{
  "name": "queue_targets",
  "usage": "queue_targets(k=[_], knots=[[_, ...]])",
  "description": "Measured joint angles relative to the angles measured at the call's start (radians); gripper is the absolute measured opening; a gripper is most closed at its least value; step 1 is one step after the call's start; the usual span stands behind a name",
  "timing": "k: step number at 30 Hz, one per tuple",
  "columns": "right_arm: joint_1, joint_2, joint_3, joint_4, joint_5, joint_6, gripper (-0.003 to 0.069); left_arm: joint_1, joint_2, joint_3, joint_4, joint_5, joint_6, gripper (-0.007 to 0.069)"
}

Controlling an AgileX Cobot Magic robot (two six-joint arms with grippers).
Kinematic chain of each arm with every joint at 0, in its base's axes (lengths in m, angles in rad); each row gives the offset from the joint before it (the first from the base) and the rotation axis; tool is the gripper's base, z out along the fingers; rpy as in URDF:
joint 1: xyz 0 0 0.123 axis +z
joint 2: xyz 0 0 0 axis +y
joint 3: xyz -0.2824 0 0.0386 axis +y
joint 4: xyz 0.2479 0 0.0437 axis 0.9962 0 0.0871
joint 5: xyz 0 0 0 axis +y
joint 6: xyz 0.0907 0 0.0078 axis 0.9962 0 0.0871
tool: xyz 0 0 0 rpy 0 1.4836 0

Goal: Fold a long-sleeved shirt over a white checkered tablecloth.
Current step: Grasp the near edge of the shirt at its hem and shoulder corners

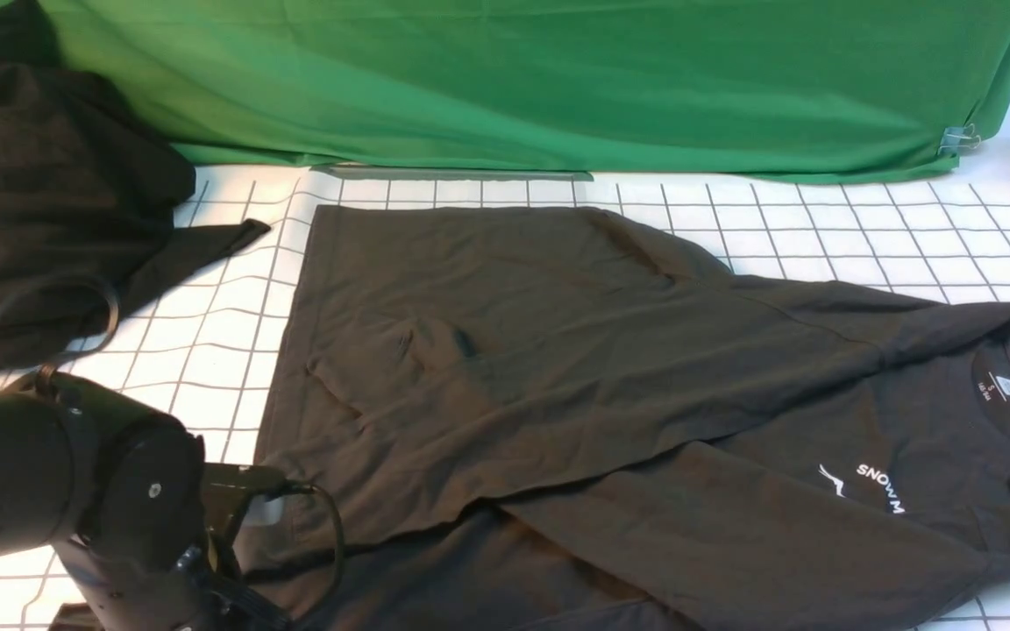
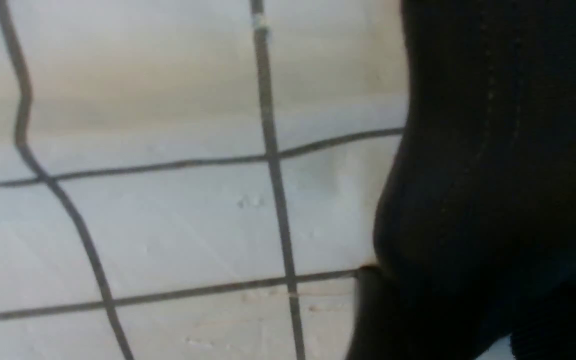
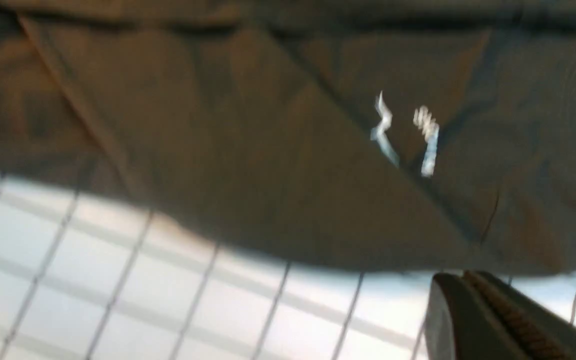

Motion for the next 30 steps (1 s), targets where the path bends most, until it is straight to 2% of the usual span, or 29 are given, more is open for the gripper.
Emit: queue_targets(k=[1, 2, 3, 4, 6, 8, 12, 13, 14, 17, 19, 23, 26, 30], knots=[[0.000, 0.007, 0.000, 0.022, 0.027, -0.028, -0.0001, -0.001, 0.000, -0.001, 0.000, -0.003, 0.007, 0.0235], [0.000, 0.013, 0.000, 0.028, 0.033, -0.036, -0.0001, -0.002, 0.000, -0.001, 0.000, -0.003, 0.008, 0.0221], [0.000, 0.034, 0.000, 0.068, 0.070, -0.093, -0.0001, -0.005, -0.005, -0.001, 0.005, -0.006, 0.014, 0.0119], [0.000, 0.065, 0.000, 0.127, 0.107, -0.148, 0.0000, -0.006, -0.016, -0.001, 0.037, 0.003, 0.017, 0.0058], [0.000, 0.105, 0.000, 0.171, 0.119, -0.197, 0.0001, -0.006, -0.040, -0.001, 0.062, 0.024, 0.019, 0.0031], [0.000, 0.144, 0.000, 0.202, 0.120, -0.226, 0.0010, -0.006, -0.069, -0.001, 0.082, 0.058, 0.022, 0.0024], [0.012, 0.265, 0.016, 0.217, 0.118, -0.252, 0.0123, -0.006, -0.182, 0.000, 0.093, 0.118, 0.022, 0.0024], [0.014, 0.269, 0.020, 0.217, 0.118, -0.252, 0.0123, -0.006, -0.187, 0.000, 0.090, 0.118, 0.022, 0.0024], [0.042, 0.298, 0.061, 0.219, 0.091, -0.253, 0.0204, -0.006, -0.220, 0.000, 0.081, 0.121, 0.022, 0.0024], [0.117, 0.327, 0.146, 0.220, -0.039, -0.240, 0.0328, -0.006, -0.248, 0.000, 0.073, 0.121, 0.022, 0.0024], [0.153, 0.348, 0.198, 0.219, -0.162, -0.209, 0.0377, -0.006, -0.255, 0.000, 0.072, 0.121, 0.022, 0.0024], [0.160, 0.393, 0.229, 0.174, -0.274, -0.115, 0.0393, -0.006, -0.256, 0.001, 0.072, 0.121, 0.025, 0.0024], [0.147, 0.443, 0.230, 0.063, -0.360, -0.001, 0.0393, -0.006, -0.256, 0.001, 0.072, 0.121, 0.025, 0.0024], [0.105, 0.489, 0.231, -0.031, -0.440, 0.072, 0.0393, -0.006, -0.256, 0.001, 0.072, 0.119, 0.025, 0.0024]])
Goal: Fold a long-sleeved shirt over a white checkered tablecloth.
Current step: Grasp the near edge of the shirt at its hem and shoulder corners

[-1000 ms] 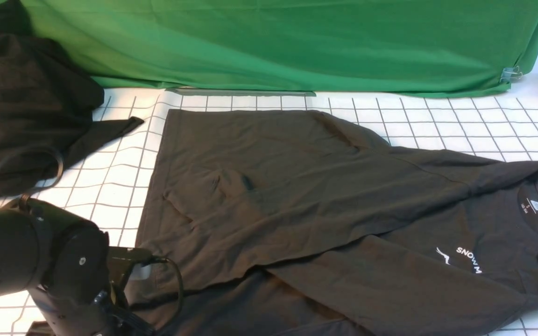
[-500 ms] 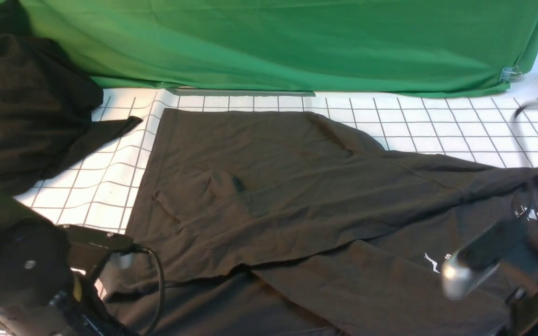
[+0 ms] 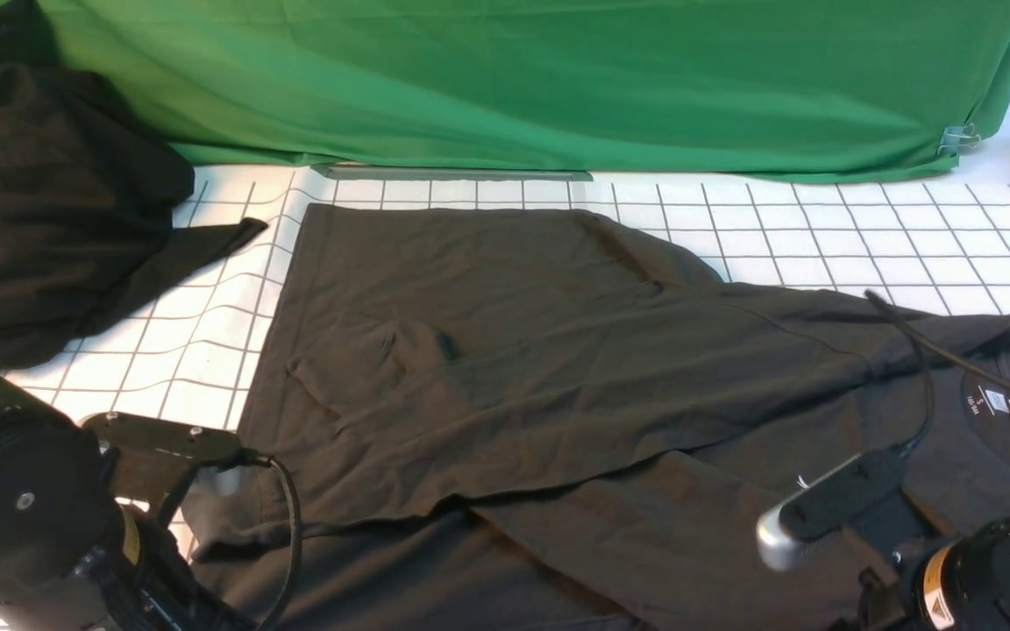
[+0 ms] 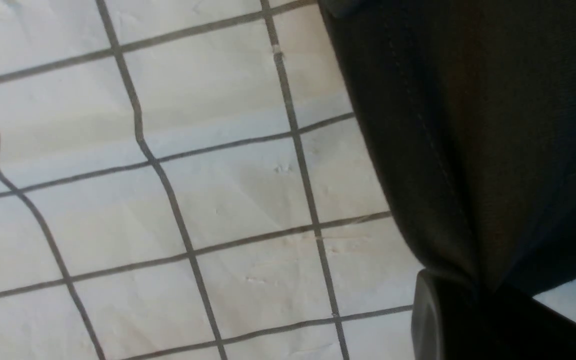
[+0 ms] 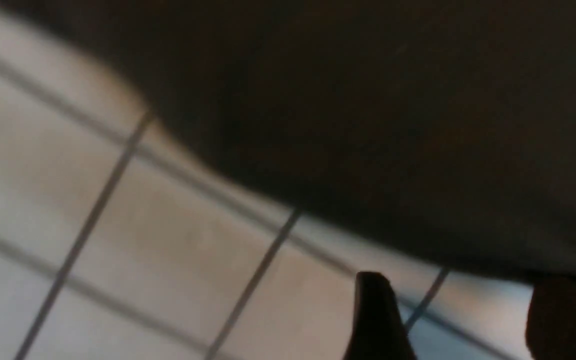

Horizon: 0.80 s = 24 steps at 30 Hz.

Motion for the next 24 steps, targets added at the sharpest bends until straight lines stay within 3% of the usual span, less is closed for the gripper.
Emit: queue_targets(k=[7, 11, 20, 24], knots=[[-0.046, 0.015, 0.000, -0.023, -0.112, 0.022, 0.0389, 0.000, 0.000, 0.001, 0.000, -0.012, 0.000, 0.0024], [-0.046, 0.025, 0.000, -0.023, -0.135, 0.022, 0.0337, 0.000, 0.000, 0.001, 0.000, -0.019, 0.000, 0.0024], [-0.046, 0.071, -0.047, -0.016, -0.085, 0.022, 0.0040, 0.000, 0.000, 0.004, 0.001, -0.017, 0.000, 0.0024], [-0.046, 0.018, -0.054, 0.015, 0.026, -0.004, 0.0007, 0.000, -0.018, 0.004, 0.007, 0.024, 0.000, 0.0024]])
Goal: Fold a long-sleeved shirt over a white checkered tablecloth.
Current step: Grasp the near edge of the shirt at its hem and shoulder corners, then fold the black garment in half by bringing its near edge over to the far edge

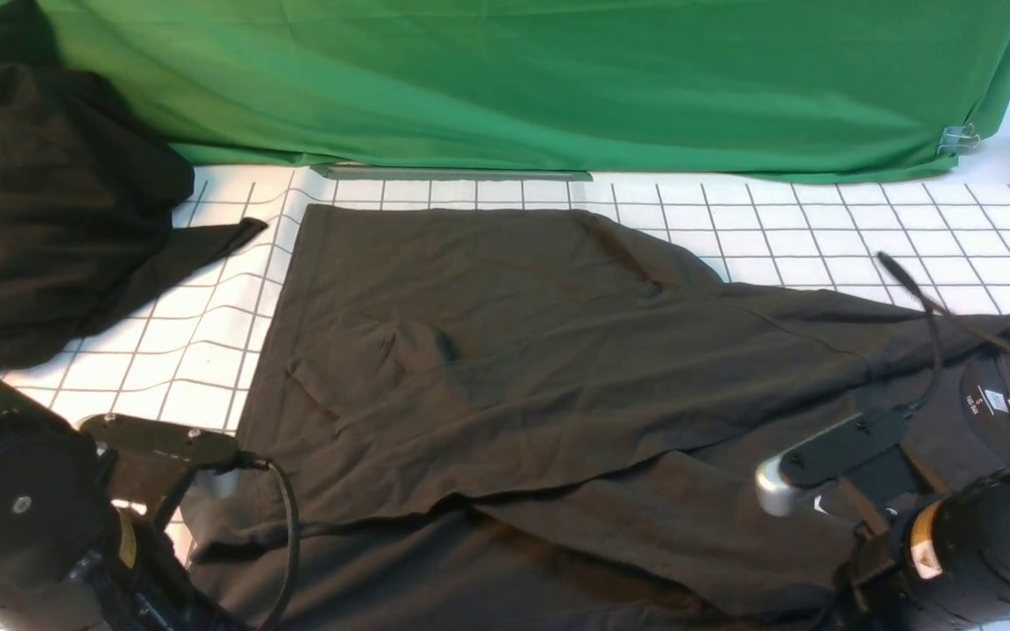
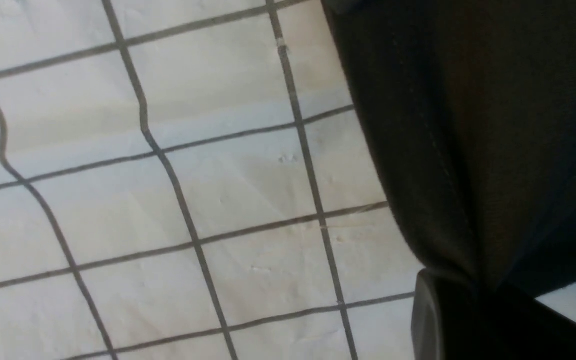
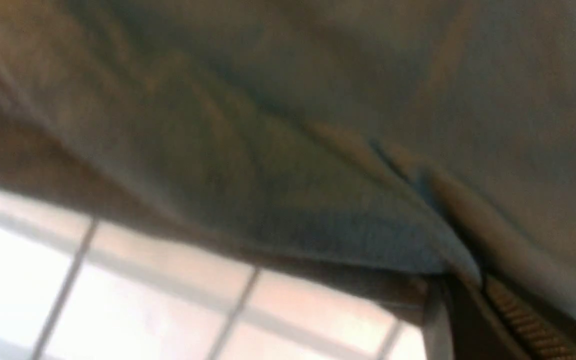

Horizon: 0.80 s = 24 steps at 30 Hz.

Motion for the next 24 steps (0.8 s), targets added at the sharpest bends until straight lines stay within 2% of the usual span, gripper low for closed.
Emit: queue_targets(k=[3, 7, 13, 18, 24], knots=[[0.000, -0.107, 0.004, 0.080, 0.149, -0.092, 0.0006, 0.000, -0.052, 0.000, -0.016, 0.067, 0.000, 0.0024], [0.000, -0.241, 0.032, 0.150, 0.268, -0.141, 0.0006, 0.000, -0.123, 0.000, -0.037, 0.154, 0.000, 0.0024], [0.000, -0.366, -0.027, 0.170, 0.429, -0.189, 0.0006, 0.004, -0.188, -0.078, -0.028, 0.199, -0.028, 0.0024], [-0.017, -0.336, -0.202, 0.109, 0.477, -0.208, 0.0005, 0.096, -0.105, -0.271, 0.018, 0.199, -0.020, 0.0024], [-0.134, -0.134, -0.454, 0.086, 0.471, -0.281, 0.0005, 0.257, 0.127, -0.545, -0.054, 0.169, 0.105, 0.0024]])
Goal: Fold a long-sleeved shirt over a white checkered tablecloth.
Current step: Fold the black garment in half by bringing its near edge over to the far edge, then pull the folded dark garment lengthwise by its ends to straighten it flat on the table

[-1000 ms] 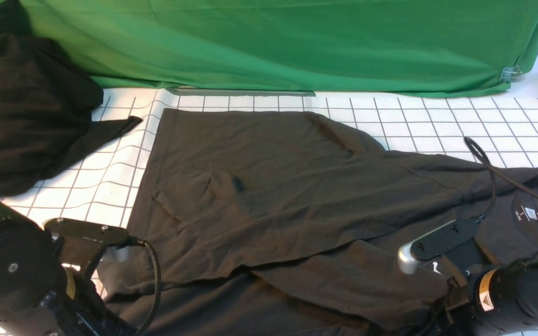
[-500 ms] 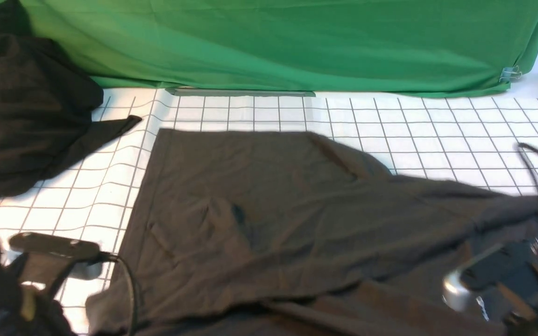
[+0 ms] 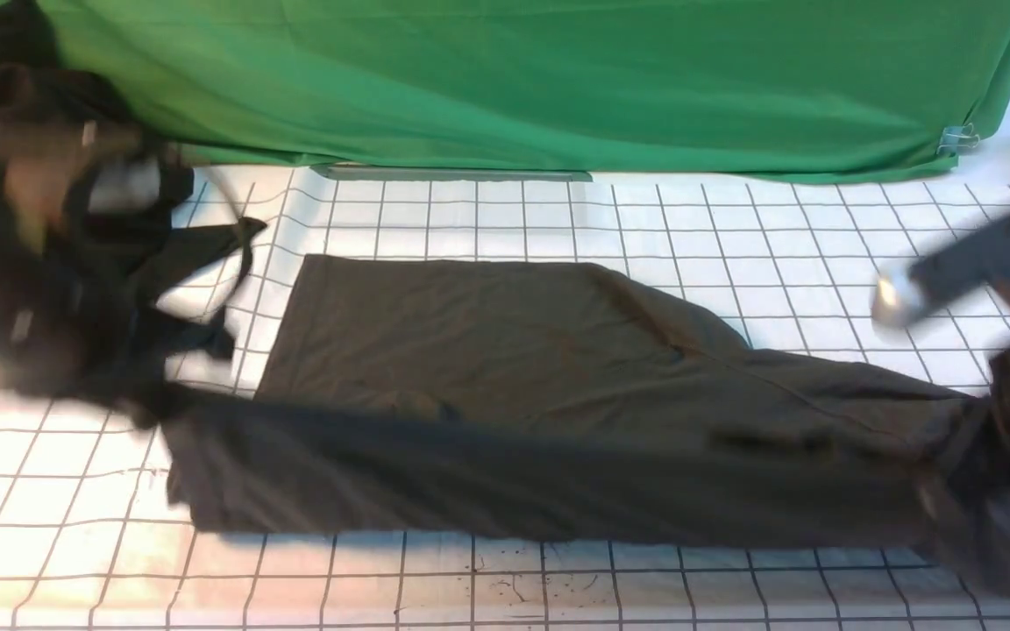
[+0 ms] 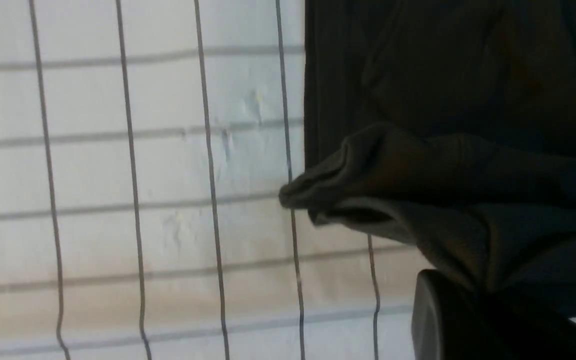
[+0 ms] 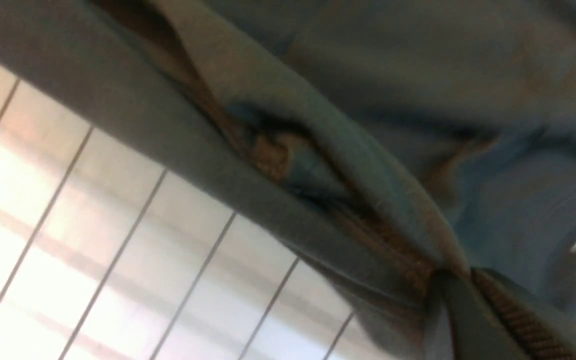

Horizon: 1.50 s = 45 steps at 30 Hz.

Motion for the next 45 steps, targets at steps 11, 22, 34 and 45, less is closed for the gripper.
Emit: queue_targets(k=[11, 22, 34, 45], knots=[[-0.102, 0.423, -0.308, -0.004, -0.084, -0.044, 0.0003, 0.060, 0.501, -0.530, 0.027, -0.005, 0.071, 0.0024], [-0.115, 0.720, -0.547, -0.011, -0.173, -0.058, 0.0006, 0.084, 0.895, -0.947, 0.102, 0.056, 0.075, 0.0024], [-0.125, 0.772, -0.585, -0.061, -0.242, -0.013, 0.0311, 0.090, 0.948, -0.999, 0.104, -0.008, 0.082, 0.0215], [-0.134, 0.574, -0.663, -0.136, 0.034, 0.028, 0.0421, 0.096, 0.924, -1.224, 0.014, 0.117, 0.113, 0.0519]])
